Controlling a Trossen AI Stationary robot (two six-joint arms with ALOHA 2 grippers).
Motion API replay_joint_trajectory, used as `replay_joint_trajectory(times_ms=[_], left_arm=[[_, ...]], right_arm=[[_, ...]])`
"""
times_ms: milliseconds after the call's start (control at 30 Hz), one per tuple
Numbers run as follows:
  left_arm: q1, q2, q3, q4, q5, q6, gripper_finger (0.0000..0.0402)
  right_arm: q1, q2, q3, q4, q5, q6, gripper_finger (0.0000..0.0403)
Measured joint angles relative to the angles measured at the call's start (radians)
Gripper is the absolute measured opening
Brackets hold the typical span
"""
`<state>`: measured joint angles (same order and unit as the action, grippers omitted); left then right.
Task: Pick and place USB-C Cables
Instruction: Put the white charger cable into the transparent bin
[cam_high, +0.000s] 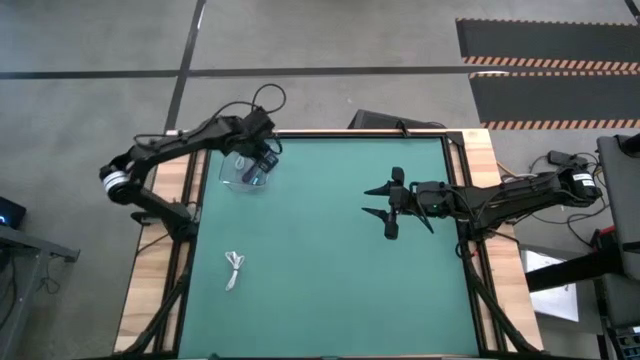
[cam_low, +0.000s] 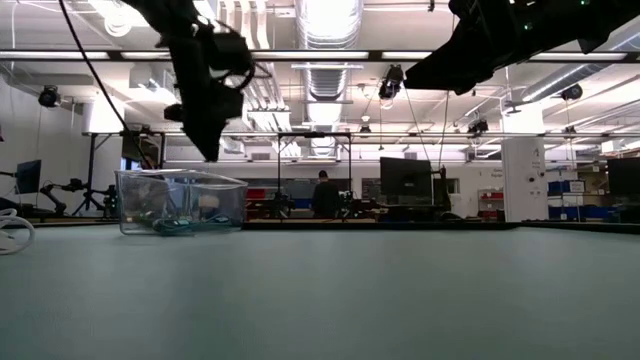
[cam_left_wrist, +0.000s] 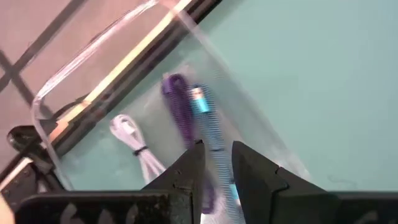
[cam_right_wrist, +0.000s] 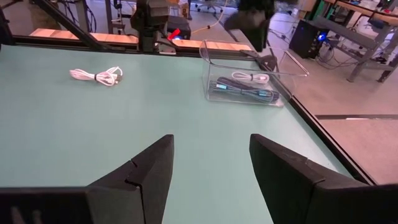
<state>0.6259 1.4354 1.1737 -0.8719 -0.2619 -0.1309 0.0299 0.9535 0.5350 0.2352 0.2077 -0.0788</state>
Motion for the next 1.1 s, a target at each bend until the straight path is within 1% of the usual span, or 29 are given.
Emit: replay_joint_trajectory(times_ms=[167, 333, 700, 967, 1100], left_arm=[[-0.140, -0.073, -0.017, -0.001, 0.000, -0.091, 0.0063], [-0.301, -0.107, -0.019, 0.000, 0.001, -0.186, 0.0063], [-0.629, -0.096, -0.019, -0.003, 0.012, -0.434, 0.0063], [-0.825, -0.092, -0.019, -0.006, 0.037, -0.635, 0.0063], [-0.904, -0.092, -0.019, -0.009, 0.095, -0.759, 0.0063]], right_arm=[[0.000, 0.000, 0.000, 0.000, 0.000, 0.000, 0.0203], [0.000, 0.000, 0.000, -0.001, 0.000, 0.000, 0.0203], [0.000, 0.000, 0.000, -0.007, -0.001, 0.015, 0.0203], [0.000, 0.000, 0.000, -0.015, -0.001, 0.019, 0.0203], [0.000, 0.000, 0.000, -0.015, -0.001, 0.030, 0.0203]])
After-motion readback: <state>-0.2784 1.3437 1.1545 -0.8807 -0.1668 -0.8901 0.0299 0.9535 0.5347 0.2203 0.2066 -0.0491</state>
